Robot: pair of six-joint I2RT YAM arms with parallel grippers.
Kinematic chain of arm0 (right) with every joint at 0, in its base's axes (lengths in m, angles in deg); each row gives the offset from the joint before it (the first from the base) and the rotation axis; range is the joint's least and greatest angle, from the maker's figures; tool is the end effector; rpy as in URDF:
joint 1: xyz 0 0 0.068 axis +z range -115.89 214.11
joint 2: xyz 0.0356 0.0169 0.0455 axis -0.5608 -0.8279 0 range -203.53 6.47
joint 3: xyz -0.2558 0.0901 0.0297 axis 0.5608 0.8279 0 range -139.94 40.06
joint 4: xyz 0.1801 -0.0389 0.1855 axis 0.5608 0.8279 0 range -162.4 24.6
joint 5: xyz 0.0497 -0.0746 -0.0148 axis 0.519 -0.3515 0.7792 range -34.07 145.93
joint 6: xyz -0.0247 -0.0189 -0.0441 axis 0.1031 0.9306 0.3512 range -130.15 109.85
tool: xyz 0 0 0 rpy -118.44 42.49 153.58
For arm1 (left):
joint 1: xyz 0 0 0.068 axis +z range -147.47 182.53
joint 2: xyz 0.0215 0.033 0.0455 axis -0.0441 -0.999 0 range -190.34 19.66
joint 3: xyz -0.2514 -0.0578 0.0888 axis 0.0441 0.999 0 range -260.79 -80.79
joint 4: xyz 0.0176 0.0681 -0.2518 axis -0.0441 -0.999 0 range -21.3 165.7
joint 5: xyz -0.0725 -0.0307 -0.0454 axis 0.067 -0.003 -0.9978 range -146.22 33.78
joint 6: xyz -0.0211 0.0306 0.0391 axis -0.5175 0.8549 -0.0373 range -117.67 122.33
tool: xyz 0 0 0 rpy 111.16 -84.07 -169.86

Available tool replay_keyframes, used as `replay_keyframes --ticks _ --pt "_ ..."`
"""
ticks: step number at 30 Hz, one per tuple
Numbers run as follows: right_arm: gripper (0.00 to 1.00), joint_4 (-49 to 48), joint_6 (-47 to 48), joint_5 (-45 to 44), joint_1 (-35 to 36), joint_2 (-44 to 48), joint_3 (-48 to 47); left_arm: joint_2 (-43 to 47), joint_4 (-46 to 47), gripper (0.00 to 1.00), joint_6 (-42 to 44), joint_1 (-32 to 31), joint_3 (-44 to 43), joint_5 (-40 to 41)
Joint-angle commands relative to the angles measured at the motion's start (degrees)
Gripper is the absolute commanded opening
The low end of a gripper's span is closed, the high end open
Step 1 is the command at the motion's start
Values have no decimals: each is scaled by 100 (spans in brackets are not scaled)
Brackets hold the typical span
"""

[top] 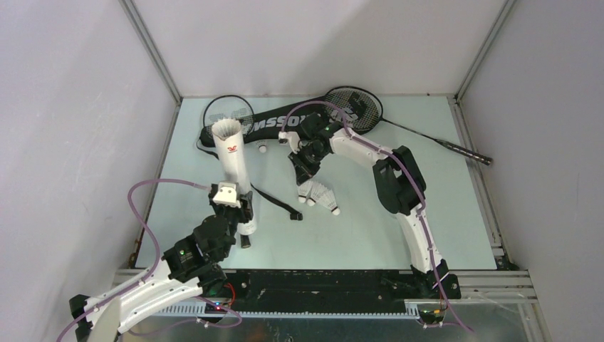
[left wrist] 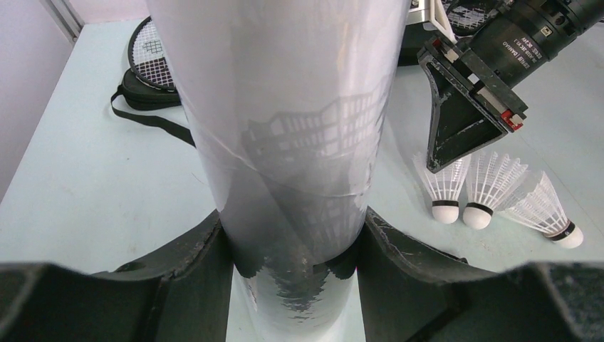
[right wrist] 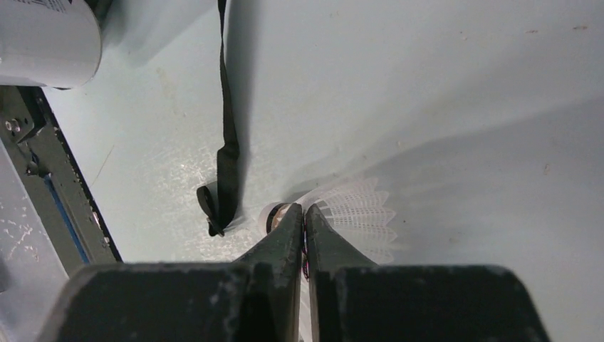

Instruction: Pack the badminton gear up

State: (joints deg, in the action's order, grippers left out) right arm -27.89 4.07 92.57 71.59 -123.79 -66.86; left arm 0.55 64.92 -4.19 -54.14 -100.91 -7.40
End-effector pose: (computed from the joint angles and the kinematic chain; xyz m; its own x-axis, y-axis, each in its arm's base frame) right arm 0.3663 0.3076 0.1780 -0.5487 -0.6692 -0.5011 -0.8269 0.3461 0.4432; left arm 0.0831 -0.0775 0.2477 -0.1089 0.0294 -0.9936 0.1311 0.9913 0.0150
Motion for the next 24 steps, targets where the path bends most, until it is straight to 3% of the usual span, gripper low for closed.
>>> replay_keyframes --ticks 1,6,11,15,19,24 --pt "5 -279 -91 -133 133 888 135 -59 240 0 -71 -20 -159 -233" --pt "0 -1261 -525 -764 223 2759 870 -203 635 0 470 -20 -145 -1160" --pt "1 -2978 -852 -1766 462 5062 2756 -602 975 0 1359 -20 -116 -2670" --pt "1 -3565 -899 -2546 959 6879 3560 -1010 1311 0 1829 -21 -138 -3532" --pt "2 -3516 -1027 -2377 1237 7530 3748 -1370 1428 0 2120 -28 -222 -3956" --pt "1 -3317 -1193 -2287 1457 7573 3755 -1565 1512 0 2239 -29 -262 -4577"
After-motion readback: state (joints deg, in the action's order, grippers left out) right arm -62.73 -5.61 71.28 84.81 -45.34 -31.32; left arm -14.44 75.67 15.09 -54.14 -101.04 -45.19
